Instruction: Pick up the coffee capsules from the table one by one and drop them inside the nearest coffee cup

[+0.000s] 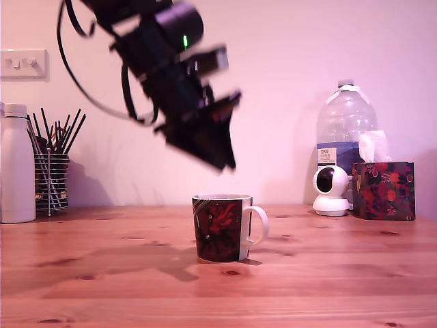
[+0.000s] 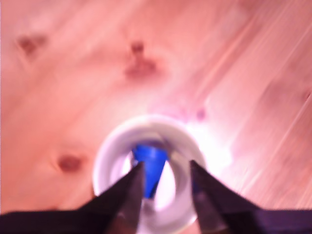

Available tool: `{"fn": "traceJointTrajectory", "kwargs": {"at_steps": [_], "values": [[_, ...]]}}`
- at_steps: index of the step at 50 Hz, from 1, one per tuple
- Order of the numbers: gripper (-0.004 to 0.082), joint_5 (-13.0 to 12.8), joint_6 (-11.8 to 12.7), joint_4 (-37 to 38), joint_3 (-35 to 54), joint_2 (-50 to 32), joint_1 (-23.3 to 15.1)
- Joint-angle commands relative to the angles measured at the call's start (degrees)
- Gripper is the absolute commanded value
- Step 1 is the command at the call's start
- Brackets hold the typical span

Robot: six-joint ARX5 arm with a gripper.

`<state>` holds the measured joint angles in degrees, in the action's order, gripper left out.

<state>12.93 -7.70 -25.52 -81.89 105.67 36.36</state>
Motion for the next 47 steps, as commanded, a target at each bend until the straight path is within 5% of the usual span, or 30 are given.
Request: {"fn": "traceJointTrajectory", "kwargs": {"at_steps": [1,23,47], "values": [[-0.0019,0.13,0.20,2.19,2.60,-3.34,-0.44],[-0.0019,0.31,2.67,10.95,21.00,-19.65,-11.30],[-0.0019,0.07,5.33,12.33,36.11,-39.91,-22.18]]}}
